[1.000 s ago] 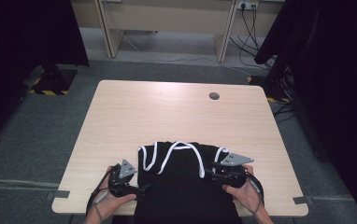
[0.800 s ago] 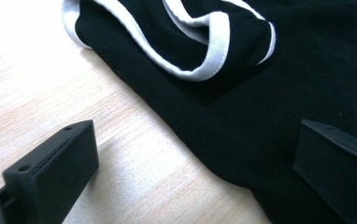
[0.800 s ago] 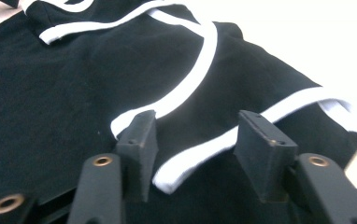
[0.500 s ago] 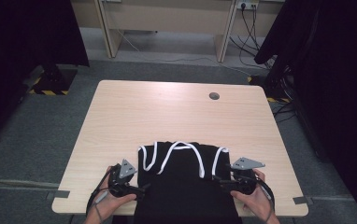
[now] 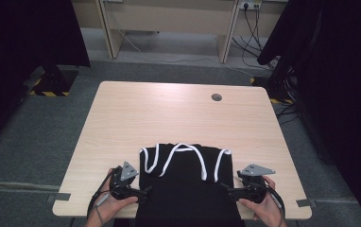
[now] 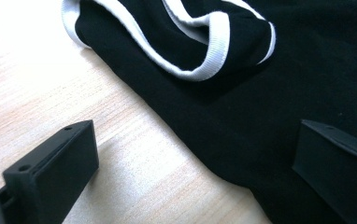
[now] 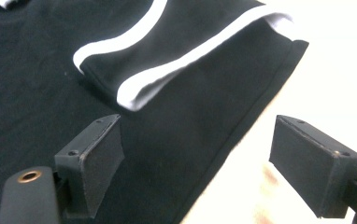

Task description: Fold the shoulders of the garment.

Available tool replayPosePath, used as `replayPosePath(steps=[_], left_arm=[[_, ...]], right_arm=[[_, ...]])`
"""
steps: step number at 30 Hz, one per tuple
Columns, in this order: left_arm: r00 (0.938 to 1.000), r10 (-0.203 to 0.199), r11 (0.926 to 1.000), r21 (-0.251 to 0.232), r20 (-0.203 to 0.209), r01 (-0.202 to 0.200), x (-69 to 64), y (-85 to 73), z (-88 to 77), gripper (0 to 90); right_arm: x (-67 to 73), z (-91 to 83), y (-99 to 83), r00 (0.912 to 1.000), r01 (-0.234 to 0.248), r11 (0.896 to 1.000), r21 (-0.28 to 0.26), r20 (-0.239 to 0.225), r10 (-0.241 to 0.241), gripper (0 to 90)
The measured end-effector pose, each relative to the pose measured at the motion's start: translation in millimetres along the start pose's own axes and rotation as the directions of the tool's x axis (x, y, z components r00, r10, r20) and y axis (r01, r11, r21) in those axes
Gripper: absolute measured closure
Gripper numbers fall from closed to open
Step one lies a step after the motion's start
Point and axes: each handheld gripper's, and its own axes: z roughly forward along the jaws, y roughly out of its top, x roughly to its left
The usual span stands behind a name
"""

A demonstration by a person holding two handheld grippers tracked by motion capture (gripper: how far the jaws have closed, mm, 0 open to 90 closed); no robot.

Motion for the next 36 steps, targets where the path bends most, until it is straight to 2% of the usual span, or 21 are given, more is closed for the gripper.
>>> replayPosePath(steps=[7, 10, 13, 17, 25, 36], left_arm=[[1.0, 0.0, 1.0, 0.0, 0.0, 0.0, 0.0, 0.0, 0.0, 0.0], [1.0, 0.0, 1.0, 0.0, 0.0, 0.0, 0.0, 0.0, 0.0, 0.0], [1.0, 0.0, 1.0, 0.0, -0.001, 0.0, 0.0, 0.0, 0.0, 0.0], [1.0, 0.001, 1.0, -0.003, -0.007, -0.001, 0.5, 0.6, 0.4, 0.1], [0.9996, -0.012, 0.9999, -0.007, -0.025, 0.011, 6.4, 7.8, 7.9, 1.1], [0.9993, -0.02, 0.9998, -0.006, -0.032, 0.02, 12.0, 25.5, 25.7, 0.8]], right_arm=[[-0.8, 0.0, -9.5, 1.0, -0.009, 1.0, 0.011, -0.002, 0.009, 17.6], [0.2, -0.6, -12.4, 0.9999, 0.011, 1.0, 0.008, 0.006, -0.011, 17.1], [2.2, 0.2, -13.3, 0.9972, 0.052, 0.998, 0.023, 0.053, -0.053, 16.6], [1.5, 0.9, -13.2, 0.9967, 0.06, 0.998, 0.018, 0.055, -0.061, 16.8], [-5.5, 1.8, -10.8, 0.9961, 0.035, 0.999, 0.021, 0.08, -0.036, 16.8], [-26.1, 8.7, -1.3, 0.9943, 0.009, 1.0, 0.019, 0.106, -0.011, 16.8]])
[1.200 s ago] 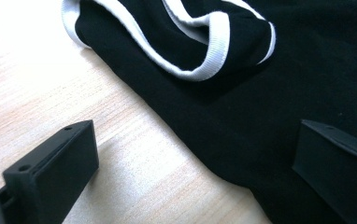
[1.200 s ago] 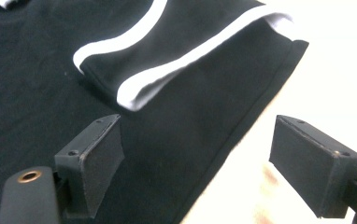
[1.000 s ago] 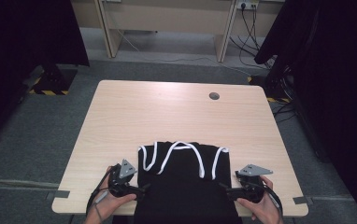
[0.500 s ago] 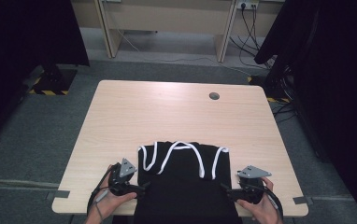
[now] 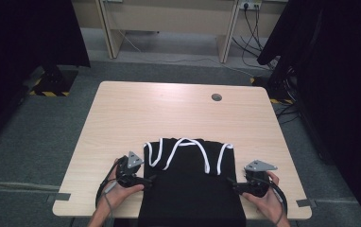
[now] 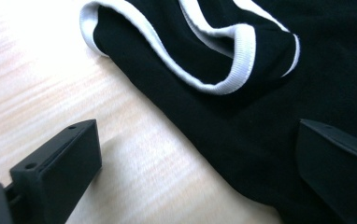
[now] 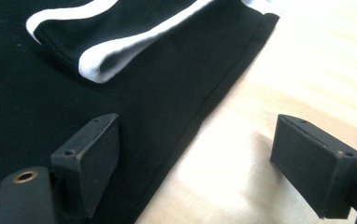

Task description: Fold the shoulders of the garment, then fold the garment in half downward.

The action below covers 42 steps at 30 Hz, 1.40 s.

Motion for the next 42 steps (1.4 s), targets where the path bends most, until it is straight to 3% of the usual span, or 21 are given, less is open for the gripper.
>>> replayPosePath(steps=[12, 19, 24, 30, 42], left_arm=[[0.9998, -0.012, 0.9999, 0.0, -0.012, 0.012, 4.4, 12.8, 13.4, 0.1], [0.9998, -0.015, 0.9999, -0.001, -0.016, 0.015, 4.9, 14.2, 14.8, 0.1], [0.9999, -0.014, 0.9999, -0.007, 0.003, 0.014, 4.5, 13.4, 13.6, 0.3], [0.9973, -0.029, 0.999, -0.032, 0.067, 0.031, 3.1, 8.7, 7.3, 1.5], [0.9951, -0.063, 0.997, -0.039, 0.075, 0.067, 4.4, 5.3, 3.5, 1.3]], right_arm=[[-15.7, 7.6, 8.3, 0.9995, -0.023, 1.0, 0.002, 0.02, 0.023, 16.8], [-15.8, 7.2, 7.1, 0.999, -0.032, 0.999, -0.007, 0.031, 0.032, 16.8], [-15.3, 4.2, 5.5, 0.9994, -0.035, 0.999, -0.005, 0.005, 0.035, 16.7], [-17.8, -2.1, 5.6, 0.998, -0.059, 0.998, -0.039, -0.024, 0.058, 16.5], [-20.0, -7.7, 9.1, 0.9974, -0.065, 0.995, -0.074, -0.037, 0.062, 16.4]])
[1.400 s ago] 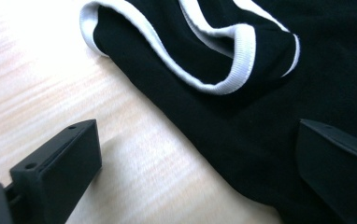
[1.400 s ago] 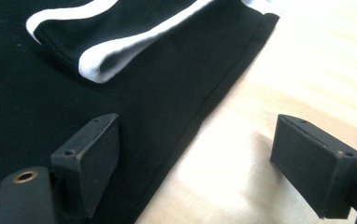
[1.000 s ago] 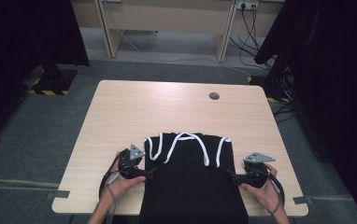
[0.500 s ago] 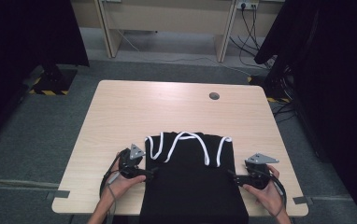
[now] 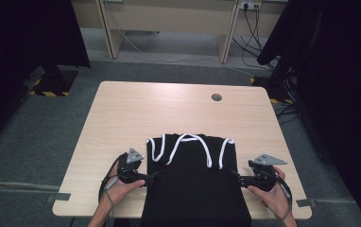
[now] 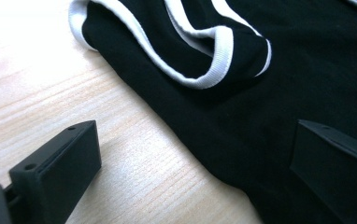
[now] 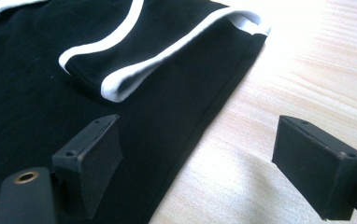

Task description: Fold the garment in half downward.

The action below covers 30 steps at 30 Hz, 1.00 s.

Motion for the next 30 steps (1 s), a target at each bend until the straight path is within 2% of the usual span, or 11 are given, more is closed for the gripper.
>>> replayPosePath(steps=[6, 8, 14, 17, 25, 30], left_arm=[[1.0, -0.008, 0.9999, -0.009, 0.002, 0.008, 0.3, 1.9, -0.8, 1.3], [0.9997, -0.016, 0.9998, -0.015, 0.017, 0.016, 0.5, 4.3, -0.1, 1.3], [0.999, -0.038, 0.9986, -0.036, 0.022, 0.039, 4.8, 15.5, 5.2, 1.3], [0.9992, -0.04, 0.9987, -0.03, 0.001, 0.04, 6.9, 18.7, 7.9, 1.3], [0.998, -0.062, 0.9972, -0.042, 0.016, 0.062, 9.2, 33.5, 17.1, 1.3], [0.9977, -0.068, 0.9974, -0.022, -0.003, 0.068, 13.3, 44.1, 27.2, 1.3]], right_arm=[[-2.5, 1.5, 3.1, 0.9999, -0.004, 1.0, -0.006, -0.013, 0.004, 16.3], [-2.9, 2.7, 6.3, 0.9995, -0.012, 1.0, -0.014, -0.031, 0.012, 16.3], [-4.6, 7.1, 15.9, 0.9981, -0.018, 0.999, -0.027, -0.059, 0.016, 16.2], [-5.2, 10.7, 22.0, 0.9975, -0.027, 0.999, -0.032, -0.066, 0.024, 16.3], [-4.4, 22.4, 36.0, 0.9973, -0.017, 1.0, -0.022, -0.071, 0.016, 16.3], [-7.9, 32.6, 42.9, 0.9973, -0.029, 0.999, -0.018, -0.068, 0.027, 16.2]])
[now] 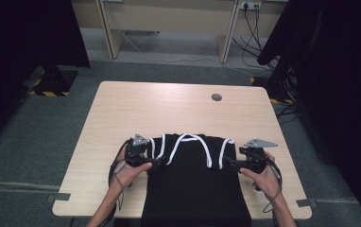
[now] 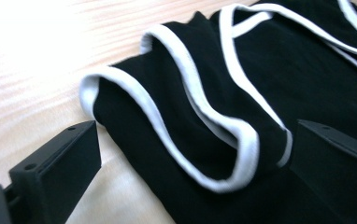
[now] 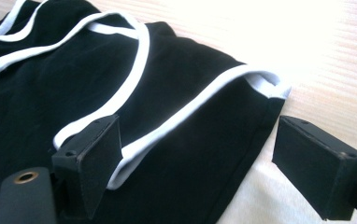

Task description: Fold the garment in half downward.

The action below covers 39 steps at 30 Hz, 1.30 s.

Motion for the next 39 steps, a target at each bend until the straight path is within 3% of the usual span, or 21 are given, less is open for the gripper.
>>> replayPosePath(steps=[11, 20, 23, 26, 29, 31, 34, 37, 39], left_arm=[[0.9991, -0.035, 0.9992, 0.019, -0.025, 0.036, 12.3, 16.0, 19.9, 1.3], [0.9989, -0.024, 0.9987, 0.044, -0.041, 0.026, 10.6, 29.4, 40.6, 1.8], [0.999, 0.002, 0.9982, 0.061, -0.044, 0.001, 9.6, 32.1, 46.9, 5.0], [0.9969, 0.03, 0.9976, 0.064, -0.073, -0.026, 7.1, 33.7, 50.0, 7.6], [0.9915, 0.087, 0.9942, 0.072, -0.096, -0.081, 3.4, 32.5, 52.0, 9.8], [0.9907, 0.093, 0.9945, 0.057, -0.099, -0.088, 1.0, 31.4, 52.0, 11.7], [0.9909, 0.108, 0.993, 0.058, -0.081, -0.103, -1.0, 32.3, 50.6, 20.0], [0.9905, 0.113, 0.9928, 0.048, -0.078, -0.11, -2.3, 31.4, 49.3, 29.3], [0.9908, 0.116, 0.9928, 0.041, -0.071, -0.113, -3.1, 31.4, 48.6, 35.2]], right_arm=[[-13.5, 28.2, 11.6, 0.9998, -0.02, 1.0, 0.015, 0.006, 0.019, 16.3], [-22.7, 50.3, 21.0, 0.9981, -0.06, 0.998, 0.028, 0.009, 0.06, 16.1], [-22.9, 55.9, 24.6, 0.9985, -0.051, 0.998, 0.034, 0.021, 0.05, 16.0], [-21.9, 59.4, 26.4, 0.9989, -0.028, 0.999, 0.039, 0.038, 0.027, 16.0], [-22.9, 59.0, 29.7, 0.9968, -0.012, 1.0, 0.027, 0.079, 0.01, 17.0], [-25.1, 58.2, 32.6, 0.9962, -0.032, 0.999, 0.007, 0.081, 0.031, 17.0], [-25.1, 64.0, 35.5, 0.9964, -0.025, 0.999, 0.034, 0.082, 0.023, 17.1], [-20.7, 70.1, 33.9, 0.9952, 0.008, 0.998, 0.062, 0.097, -0.014, 18.3], [-17.6, 69.8, 33.3, 0.9921, 0.037, 0.997, 0.066, 0.117, -0.044, 25.6]])
